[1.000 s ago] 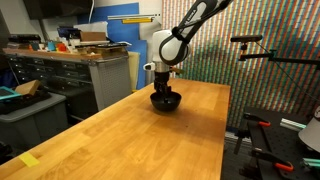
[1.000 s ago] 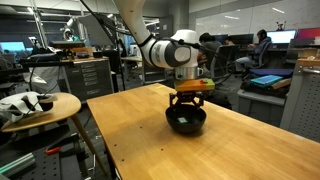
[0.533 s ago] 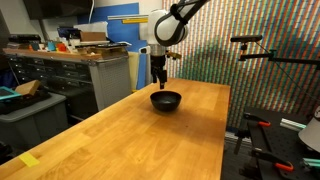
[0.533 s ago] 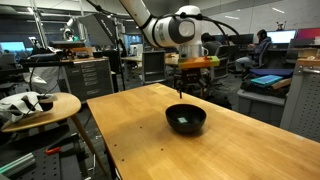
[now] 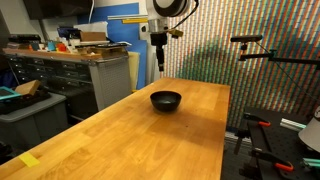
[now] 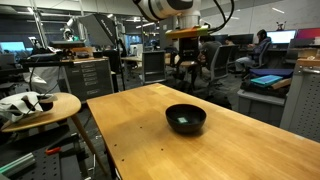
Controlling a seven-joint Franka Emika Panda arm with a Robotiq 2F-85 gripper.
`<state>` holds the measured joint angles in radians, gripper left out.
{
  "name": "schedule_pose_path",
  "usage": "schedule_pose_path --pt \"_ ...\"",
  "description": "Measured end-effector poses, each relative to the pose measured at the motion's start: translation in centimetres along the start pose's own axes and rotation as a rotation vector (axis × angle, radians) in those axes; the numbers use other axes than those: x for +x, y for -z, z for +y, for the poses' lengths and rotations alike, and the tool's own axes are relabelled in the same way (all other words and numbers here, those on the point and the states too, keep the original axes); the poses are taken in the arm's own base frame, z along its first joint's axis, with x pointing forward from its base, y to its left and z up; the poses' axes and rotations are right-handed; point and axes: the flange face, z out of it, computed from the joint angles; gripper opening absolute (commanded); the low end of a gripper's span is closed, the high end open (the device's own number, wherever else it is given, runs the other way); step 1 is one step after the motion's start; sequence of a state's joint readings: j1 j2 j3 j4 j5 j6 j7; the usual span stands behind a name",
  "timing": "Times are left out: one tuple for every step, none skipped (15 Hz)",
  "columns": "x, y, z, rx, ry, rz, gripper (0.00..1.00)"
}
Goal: Pick up the green block from the table and put it in the black bowl.
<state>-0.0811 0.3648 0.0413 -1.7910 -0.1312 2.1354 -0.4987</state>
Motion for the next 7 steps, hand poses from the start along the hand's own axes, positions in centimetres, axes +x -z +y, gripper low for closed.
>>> schedule_pose_path --pt "-0.2 0.5 0.0 -0.001 -0.046 -0.001 1.0" --pt "-0.4 1.0 0.0 -0.003 -0.091 0.001 1.0" --pt "-0.6 1.3 0.0 -0.004 -0.134 0.004 1.0" --pt "-0.8 1.5 0.0 -0.002 -0.179 0.007 1.0" --pt "-1.0 1.7 0.0 -0.001 -0.207 0.009 1.0" --pt "-1.1 1.8 -0.1 0.0 -0.223 0.01 1.0" --pt "-1.2 1.9 -0.1 0.002 -0.231 0.01 1.0"
